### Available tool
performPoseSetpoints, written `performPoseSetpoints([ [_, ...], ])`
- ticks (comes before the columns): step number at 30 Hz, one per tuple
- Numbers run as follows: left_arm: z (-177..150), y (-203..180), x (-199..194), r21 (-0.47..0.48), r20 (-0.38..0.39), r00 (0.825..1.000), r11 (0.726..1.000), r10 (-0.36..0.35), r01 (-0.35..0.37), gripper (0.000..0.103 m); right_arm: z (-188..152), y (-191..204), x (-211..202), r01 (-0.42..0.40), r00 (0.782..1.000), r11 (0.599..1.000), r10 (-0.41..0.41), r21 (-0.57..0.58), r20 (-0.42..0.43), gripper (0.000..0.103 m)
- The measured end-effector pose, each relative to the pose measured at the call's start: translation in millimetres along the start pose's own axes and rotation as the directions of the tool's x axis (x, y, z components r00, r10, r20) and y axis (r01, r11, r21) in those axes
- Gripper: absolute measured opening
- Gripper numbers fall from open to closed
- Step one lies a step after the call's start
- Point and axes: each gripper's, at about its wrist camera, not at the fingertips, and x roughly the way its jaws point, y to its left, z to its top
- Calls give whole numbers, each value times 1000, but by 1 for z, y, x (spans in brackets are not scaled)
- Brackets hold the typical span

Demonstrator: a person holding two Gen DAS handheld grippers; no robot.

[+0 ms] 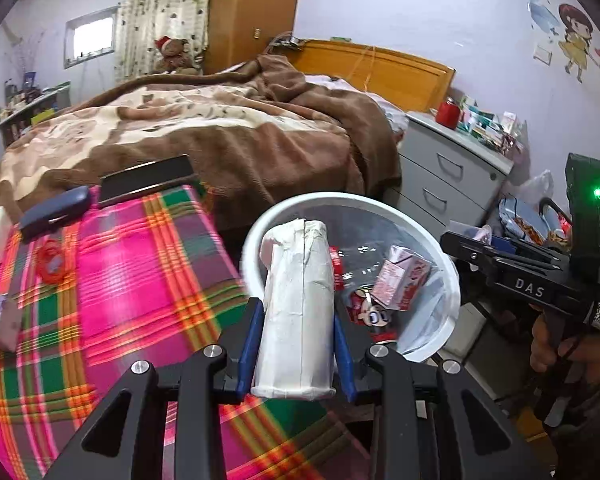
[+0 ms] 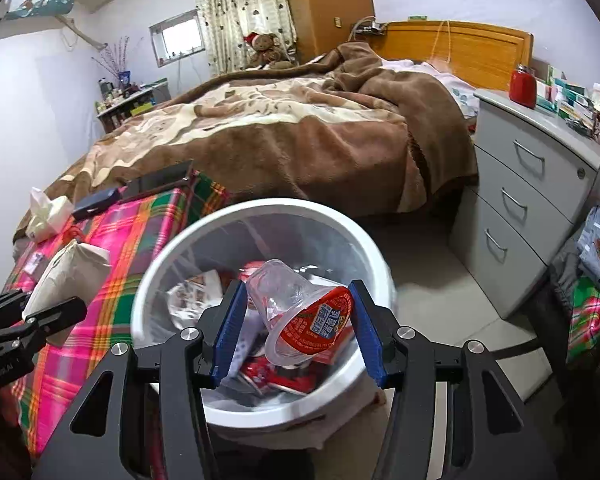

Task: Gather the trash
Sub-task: 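Carry the tissue wrapper and jelly cup over the bin, then open the left tool over the bin while the right tool releases the jelly cup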

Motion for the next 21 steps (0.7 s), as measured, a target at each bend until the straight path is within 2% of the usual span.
performPoseSetpoints([
  [4,4,-12,19,16,-26,1000,1000,-2,3,34,0,-9,6,42,999,999,-42,-4,-10,54],
  [10,5,-16,39,1,-52,999,1000,-16,16,35,-1,-11,12,14,999,1000,-15,-13,-40,54],
  [12,5,-17,44,-4,-60,998,1000,-12,12,37,-1,-11,12,10,999,1000,-10,-22,-39,54],
  [14,6,-16,47,-13,-62,998,1000,-18,17,45,-1,-10,12,6,999,1000,-7,-25,-41,54],
  [16,7,-15,47,-22,-59,998,1000,-24,22,48,0,-11,13,5,999,1000,-6,-22,-42,55],
  [18,8,-14,48,-28,-57,998,999,-23,22,49,0,-13,14,12,999,1000,-13,-13,-43,62],
  [21,8,-12,47,-32,-57,998,999,-22,20,49,0,-13,14,5,999,1000,-6,-4,-40,64],
])
